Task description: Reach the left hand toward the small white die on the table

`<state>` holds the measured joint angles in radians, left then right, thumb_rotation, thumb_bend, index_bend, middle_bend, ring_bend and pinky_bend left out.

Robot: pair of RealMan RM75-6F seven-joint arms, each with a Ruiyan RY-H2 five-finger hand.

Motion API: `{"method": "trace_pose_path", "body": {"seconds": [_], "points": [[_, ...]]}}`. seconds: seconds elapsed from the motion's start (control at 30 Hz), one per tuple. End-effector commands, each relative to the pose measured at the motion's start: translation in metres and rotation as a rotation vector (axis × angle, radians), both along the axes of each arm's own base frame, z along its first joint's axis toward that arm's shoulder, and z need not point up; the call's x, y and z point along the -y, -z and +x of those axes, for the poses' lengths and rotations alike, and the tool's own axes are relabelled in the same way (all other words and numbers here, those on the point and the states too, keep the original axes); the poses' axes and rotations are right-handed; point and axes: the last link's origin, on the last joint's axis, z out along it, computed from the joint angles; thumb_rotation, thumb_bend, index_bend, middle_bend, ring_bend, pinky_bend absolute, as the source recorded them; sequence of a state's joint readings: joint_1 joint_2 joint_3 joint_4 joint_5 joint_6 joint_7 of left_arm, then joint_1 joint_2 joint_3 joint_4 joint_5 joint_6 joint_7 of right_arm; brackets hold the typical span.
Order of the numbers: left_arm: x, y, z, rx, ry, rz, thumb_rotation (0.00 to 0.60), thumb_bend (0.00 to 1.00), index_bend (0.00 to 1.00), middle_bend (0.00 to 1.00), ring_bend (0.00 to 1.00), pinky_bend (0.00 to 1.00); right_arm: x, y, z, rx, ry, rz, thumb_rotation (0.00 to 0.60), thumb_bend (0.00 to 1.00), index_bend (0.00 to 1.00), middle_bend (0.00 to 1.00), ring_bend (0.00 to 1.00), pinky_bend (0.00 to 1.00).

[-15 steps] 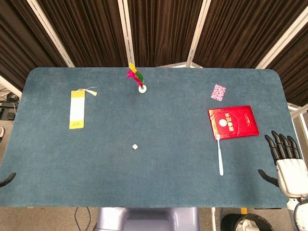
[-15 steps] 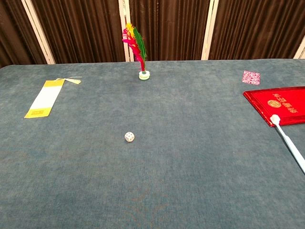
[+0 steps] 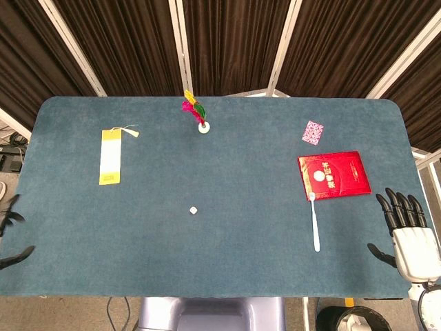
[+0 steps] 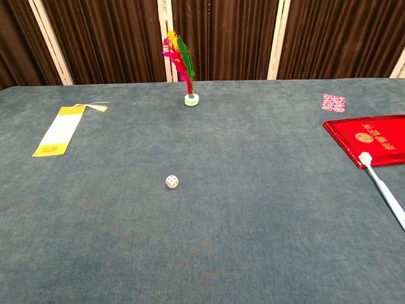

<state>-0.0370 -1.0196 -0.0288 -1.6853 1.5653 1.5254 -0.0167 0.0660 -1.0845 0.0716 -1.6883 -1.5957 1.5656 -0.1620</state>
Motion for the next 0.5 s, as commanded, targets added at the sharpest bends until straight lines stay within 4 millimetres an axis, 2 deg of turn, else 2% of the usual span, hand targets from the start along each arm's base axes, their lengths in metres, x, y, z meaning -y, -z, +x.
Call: {"method": "trace_pose_path", "body": {"seconds": [0.03,0.1,0.23,0.33,0.5], "points": [[-0.044,0.035,0.024,0.04,0.079,-0.168,0.6,0.78,0.0,0.93,0.96,1.0,0.002,0.003,-0.001,-0.012,0.01,0.015,0.6,0.0,0.0,0.0,0.0,0.0],[-0.061,0.053,0.038,0.044,0.11,-0.24,0.6,0.84,0.0,0.94,0.97,1.0,0.003,0.005,-0.002,-0.02,0.021,0.024,0.6,0.0,0.0,0.0,0.0,0.0],[-0.093,0.09,0.072,0.009,0.175,-0.394,0.6,0.85,0.0,0.95,0.98,1.0,0.007,0.005,-0.003,-0.025,0.038,0.021,0.6,0.0,0.0,0.0,0.0,0.0],[-0.109,0.111,0.093,-0.02,0.2,-0.473,0.6,0.85,0.0,0.95,0.98,1.0,0.009,0.004,-0.003,-0.03,0.051,0.012,0.6,0.0,0.0,0.0,0.0,0.0],[-0.124,0.143,0.118,-0.043,0.216,-0.588,0.6,0.85,0.03,0.95,0.98,1.0,0.012,0.003,-0.006,-0.042,0.08,0.007,0.6,0.0,0.0,0.0,0.0,0.0]]}}
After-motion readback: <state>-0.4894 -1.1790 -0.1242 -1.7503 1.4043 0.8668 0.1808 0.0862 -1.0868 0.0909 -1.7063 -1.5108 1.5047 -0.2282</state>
